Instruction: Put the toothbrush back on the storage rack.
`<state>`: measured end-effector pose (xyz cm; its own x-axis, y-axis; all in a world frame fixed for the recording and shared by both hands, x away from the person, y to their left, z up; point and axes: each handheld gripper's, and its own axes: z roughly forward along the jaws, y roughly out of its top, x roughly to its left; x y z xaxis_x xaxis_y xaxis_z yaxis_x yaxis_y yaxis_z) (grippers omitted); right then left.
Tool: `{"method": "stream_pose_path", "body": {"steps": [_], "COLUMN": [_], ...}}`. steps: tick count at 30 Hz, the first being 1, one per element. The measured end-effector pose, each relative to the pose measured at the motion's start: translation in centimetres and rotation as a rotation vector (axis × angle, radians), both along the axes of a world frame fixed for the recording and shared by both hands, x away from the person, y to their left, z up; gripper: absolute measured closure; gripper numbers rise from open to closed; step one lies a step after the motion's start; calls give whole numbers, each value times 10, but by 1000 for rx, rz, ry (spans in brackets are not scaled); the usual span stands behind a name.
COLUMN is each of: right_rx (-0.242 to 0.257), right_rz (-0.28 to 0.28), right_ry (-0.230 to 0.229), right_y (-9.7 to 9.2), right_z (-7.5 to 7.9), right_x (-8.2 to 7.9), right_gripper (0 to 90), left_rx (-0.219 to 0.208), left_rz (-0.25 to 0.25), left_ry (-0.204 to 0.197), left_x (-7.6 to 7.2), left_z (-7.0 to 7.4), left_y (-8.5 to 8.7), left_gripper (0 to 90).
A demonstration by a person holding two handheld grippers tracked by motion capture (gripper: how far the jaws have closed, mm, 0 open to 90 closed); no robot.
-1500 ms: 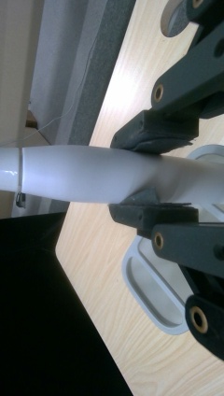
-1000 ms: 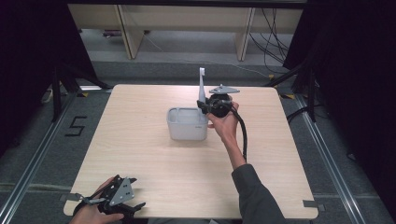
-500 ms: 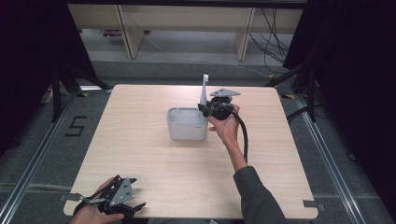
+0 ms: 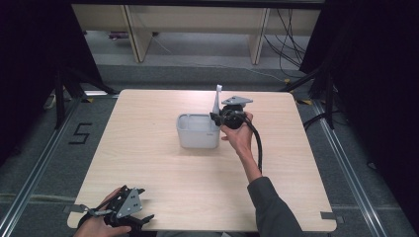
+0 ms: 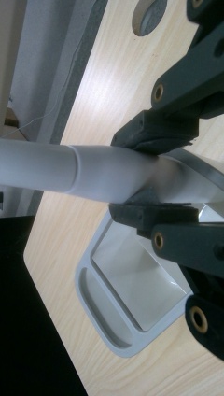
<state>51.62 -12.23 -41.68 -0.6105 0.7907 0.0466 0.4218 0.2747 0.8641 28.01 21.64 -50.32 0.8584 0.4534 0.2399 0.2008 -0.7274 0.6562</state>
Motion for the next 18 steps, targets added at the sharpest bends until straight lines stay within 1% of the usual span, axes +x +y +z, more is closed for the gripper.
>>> {"method": "stream_pose_path", "body": {"steps": [1,2,3,4,6,7,9,10,11,12,13,14,15,16,17,18], "right_rx": [2,9,5,7,-1,4,5,1,0,12,10,21,30,22,30,31], "right_rz": [5,-4,3,4,-3,-2,-10,5,7,-4,-5,-3,2,7,6,6], "right_ry": [-4,6,4,5,4,12,6,1,1,15,7,2,7,0,1,3], "right_y": [1,2,1,2,2,2,2,1,1,1,1,1,0,-1,0,0], "right_z": [-1,-1,-1,-2,-2,-3,-4,-5,-5,-5,-6,-6,-5,-3,-3,-3], "right_x": [1,0,0,1,0,0,0,1,1,0,0,0,0,0,0,0], "right_gripper": [667,667,667,667,668,668,669,670,671,672,672,671,672,673,672,667], "left_rx": [0,0,0,13,13,0,0,0,1,1,0,1,1,0,13,14], "left_rz": [0,0,0,-6,-6,0,0,-1,-1,-1,0,0,1,0,-5,-5], "left_ry": [0,0,0,-1,-2,0,0,0,-1,-1,-1,0,-1,-1,-1,-1], "left_x": [0,0,0,0,0,0,0,0,0,0,0,0,0,0,0,0], "left_z": [0,0,0,1,1,0,0,0,0,0,0,0,0,0,1,1], "left_y": [0,0,0,0,0,0,0,0,0,0,0,0,0,0,0,0], "left_gripper": [155,155,155,155,155,155,155,155,155,155,155,155,155,156,156,155]}}
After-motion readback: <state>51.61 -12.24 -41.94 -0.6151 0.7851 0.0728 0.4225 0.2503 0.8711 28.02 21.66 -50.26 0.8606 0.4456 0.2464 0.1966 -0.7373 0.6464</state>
